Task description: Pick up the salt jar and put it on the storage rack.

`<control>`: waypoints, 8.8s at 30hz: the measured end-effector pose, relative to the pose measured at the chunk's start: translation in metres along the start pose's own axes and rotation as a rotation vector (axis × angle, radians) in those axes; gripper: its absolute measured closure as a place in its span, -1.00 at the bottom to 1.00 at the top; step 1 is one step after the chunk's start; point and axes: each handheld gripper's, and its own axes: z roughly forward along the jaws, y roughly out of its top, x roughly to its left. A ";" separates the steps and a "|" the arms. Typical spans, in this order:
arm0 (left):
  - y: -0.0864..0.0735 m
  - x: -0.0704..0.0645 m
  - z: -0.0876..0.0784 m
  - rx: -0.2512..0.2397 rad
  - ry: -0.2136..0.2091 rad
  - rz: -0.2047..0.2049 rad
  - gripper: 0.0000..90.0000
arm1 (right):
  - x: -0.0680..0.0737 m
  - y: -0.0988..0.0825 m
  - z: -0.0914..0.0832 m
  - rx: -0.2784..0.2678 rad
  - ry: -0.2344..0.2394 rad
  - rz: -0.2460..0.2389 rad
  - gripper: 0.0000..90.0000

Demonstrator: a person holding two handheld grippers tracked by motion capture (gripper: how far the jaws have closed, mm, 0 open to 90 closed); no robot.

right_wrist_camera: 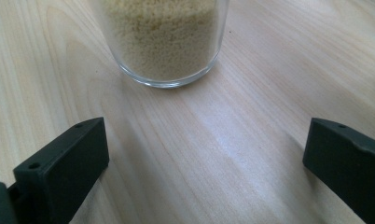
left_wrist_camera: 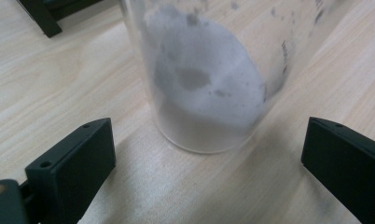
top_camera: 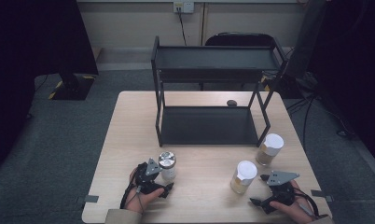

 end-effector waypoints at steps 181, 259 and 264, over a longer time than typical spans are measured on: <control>0.088 0.001 0.029 -0.104 0.017 -0.037 -0.31 | 0.001 0.001 0.000 0.001 -0.003 0.002 -1.00; 0.137 0.015 0.082 -0.081 0.128 -0.077 -0.31 | 0.001 0.000 0.000 0.000 -0.003 0.002 -1.00; 0.138 0.016 0.086 -0.079 0.133 -0.081 -0.31 | 0.001 0.000 0.000 0.000 -0.003 0.002 -1.00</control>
